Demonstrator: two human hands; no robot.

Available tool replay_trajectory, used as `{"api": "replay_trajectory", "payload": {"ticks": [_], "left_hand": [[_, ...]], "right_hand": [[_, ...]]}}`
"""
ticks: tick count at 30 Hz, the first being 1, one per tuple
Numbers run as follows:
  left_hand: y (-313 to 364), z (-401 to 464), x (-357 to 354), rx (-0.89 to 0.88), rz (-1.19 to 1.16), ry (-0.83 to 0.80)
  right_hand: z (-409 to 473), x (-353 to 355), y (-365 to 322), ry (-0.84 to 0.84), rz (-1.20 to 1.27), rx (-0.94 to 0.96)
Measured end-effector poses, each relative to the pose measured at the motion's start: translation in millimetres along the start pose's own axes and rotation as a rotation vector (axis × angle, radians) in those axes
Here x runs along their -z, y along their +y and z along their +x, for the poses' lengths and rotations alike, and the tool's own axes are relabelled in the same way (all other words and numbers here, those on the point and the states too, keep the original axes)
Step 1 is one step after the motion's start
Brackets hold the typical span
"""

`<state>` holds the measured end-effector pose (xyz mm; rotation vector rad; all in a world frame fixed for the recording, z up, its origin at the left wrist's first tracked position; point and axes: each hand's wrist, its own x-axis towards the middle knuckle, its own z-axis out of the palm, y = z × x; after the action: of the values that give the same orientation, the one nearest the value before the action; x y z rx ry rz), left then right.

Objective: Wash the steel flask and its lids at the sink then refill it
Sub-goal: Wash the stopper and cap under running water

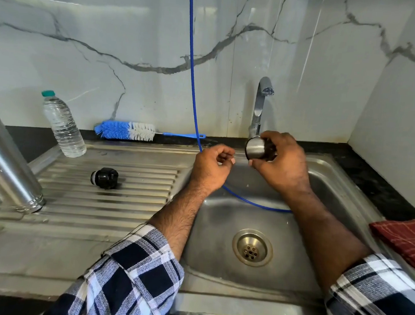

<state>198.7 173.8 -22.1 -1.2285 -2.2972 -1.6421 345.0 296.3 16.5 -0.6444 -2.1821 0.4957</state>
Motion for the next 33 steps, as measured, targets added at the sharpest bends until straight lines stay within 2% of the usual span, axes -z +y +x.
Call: {"api": "replay_trajectory", "payload": {"ticks": [3, 4, 7, 8, 11, 13, 15, 17, 20, 24, 28, 33], "left_hand": [[-2, -3, -1, 0.027, 0.017, -0.043], [-2, -3, -1, 0.039, 0.022, -0.051], [-2, -2, -1, 0.054, 0.025, -0.057], [-2, -1, -1, 0.057, 0.031, -0.056], [-2, -2, -3, 0.042, 0.038, -0.053], [2, -4, -3, 0.030, 0.033, -0.040], [7, -6, 3, 0.005, 0.029, -0.022], [13, -8, 11, -0.020, 0.021, -0.007], [22, -13, 36, -0.026, -0.011, 0.022], [23, -21, 90, -0.078, 0.036, 0.059], [-5, -31, 163, -0.074, 0.101, 0.180], [-33, -25, 202, 0.021, 0.126, 0.331]], "right_hand": [[-4, -6, 5, -0.227, -0.070, -0.075], [-3, -6, 6, -0.246, -0.092, -0.091], [0, -1, 4, -0.021, 0.008, -0.085], [0, -1, 3, 0.003, 0.036, -0.082], [-4, -7, 7, -0.193, -0.012, -0.105], [-1, -8, 9, -0.143, -0.036, -0.100], [2, -5, 7, -0.043, 0.082, -0.125], [-2, -3, 2, -0.079, 0.102, -0.127], [-9, -4, -14, -0.100, 0.133, -0.073], [-9, -10, -43, -0.065, 0.374, -0.145], [-20, -42, -84, -0.221, 0.497, -0.083], [-17, -95, -133, -0.316, 0.484, -0.020]]}}
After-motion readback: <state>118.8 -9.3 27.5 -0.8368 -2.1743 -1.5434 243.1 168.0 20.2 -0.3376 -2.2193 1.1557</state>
